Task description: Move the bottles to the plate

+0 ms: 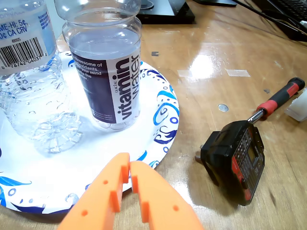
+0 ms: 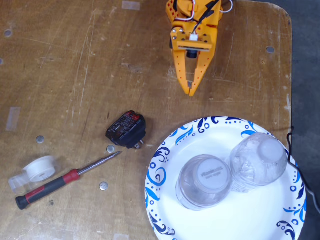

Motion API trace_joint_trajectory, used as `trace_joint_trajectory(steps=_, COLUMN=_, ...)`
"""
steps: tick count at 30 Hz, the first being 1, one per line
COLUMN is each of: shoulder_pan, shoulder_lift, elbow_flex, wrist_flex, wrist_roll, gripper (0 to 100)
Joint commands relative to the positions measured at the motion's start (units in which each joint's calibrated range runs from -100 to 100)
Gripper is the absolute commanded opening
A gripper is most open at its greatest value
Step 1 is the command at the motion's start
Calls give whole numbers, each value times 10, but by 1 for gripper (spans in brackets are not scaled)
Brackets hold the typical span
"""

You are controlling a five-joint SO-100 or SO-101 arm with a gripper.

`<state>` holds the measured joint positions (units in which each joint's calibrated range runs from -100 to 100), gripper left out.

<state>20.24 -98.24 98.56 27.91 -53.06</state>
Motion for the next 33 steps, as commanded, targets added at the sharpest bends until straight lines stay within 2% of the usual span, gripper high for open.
trace_joint_trajectory(steps=1, shoulder_pan=-6, shoulder_lift=-5, elbow_flex=4, wrist_flex=-1, wrist_roll=2, gripper=1)
trace_joint_trajectory(steps=33, shoulder_pan=-5, shoulder_lift=-5, elbow_flex=4, wrist_flex=-6, wrist_roll=2, gripper=1)
